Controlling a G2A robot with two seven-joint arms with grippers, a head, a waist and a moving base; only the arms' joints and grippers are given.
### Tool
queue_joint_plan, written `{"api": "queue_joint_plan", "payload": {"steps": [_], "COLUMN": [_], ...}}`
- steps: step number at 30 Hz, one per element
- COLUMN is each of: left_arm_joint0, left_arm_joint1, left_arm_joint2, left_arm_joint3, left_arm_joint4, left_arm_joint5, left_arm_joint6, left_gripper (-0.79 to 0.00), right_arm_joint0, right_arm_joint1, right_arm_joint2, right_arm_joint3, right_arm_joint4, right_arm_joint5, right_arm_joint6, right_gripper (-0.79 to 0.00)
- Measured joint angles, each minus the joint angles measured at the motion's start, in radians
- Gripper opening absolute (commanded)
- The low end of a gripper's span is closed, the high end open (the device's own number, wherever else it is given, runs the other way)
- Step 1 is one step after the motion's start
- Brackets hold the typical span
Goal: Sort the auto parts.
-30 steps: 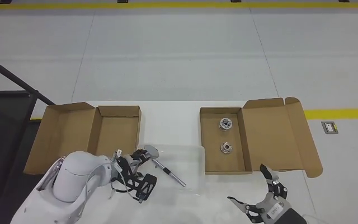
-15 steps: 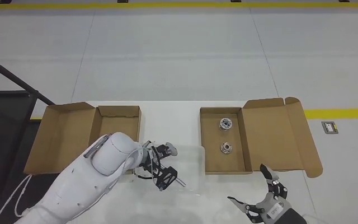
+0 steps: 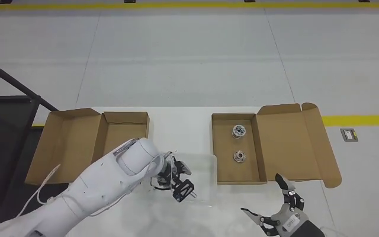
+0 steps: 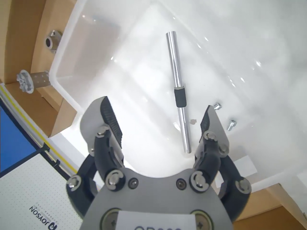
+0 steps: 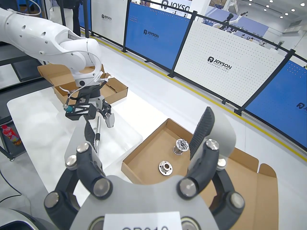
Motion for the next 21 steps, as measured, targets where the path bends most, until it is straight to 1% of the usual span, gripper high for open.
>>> {"api": "queue_joint_plan", "payload": {"steps": [1,6,8,11,14,18,21], "left_arm_joint0": [-0.011,-0.070,-0.083,-0.075,-0.065,-0.057,-0.052], "left_arm_joint1": [-0.005,-0.031,-0.042,-0.058,-0.074,-0.094,-0.109], "left_arm_joint2": [0.021,0.122,0.145,0.146,0.146,0.146,0.146], "left_arm_joint3": [0.014,0.077,0.097,0.121,0.147,0.186,0.217], "left_arm_joint4": [-0.013,-0.092,-0.119,-0.131,-0.130,-0.130,-0.119], "left_arm_joint5": [0.000,0.000,0.000,0.000,0.000,0.000,0.000], "left_arm_joint6": [-0.001,-0.013,-0.027,-0.049,-0.058,-0.060,-0.072], "left_gripper": [-0.123,-0.126,-0.160,-0.200,-0.215,-0.265,-0.280], "right_arm_joint0": [0.000,0.000,0.000,0.000,0.000,0.000,0.000], "right_arm_joint1": [0.000,0.000,0.000,0.000,0.000,0.000,0.000], "right_arm_joint2": [0.000,0.000,0.000,0.000,0.000,0.000,0.000], "right_arm_joint3": [0.000,0.000,0.000,0.000,0.000,0.000,0.000], "right_arm_joint4": [0.000,0.000,0.000,0.000,0.000,0.000,0.000], "right_arm_joint5": [0.000,0.000,0.000,0.000,0.000,0.000,0.000], "right_arm_joint6": [0.000,0.000,0.000,0.000,0.000,0.000,0.000], "right_gripper": [0.000,0.000,0.000,0.000,0.000,0.000,0.000]}}
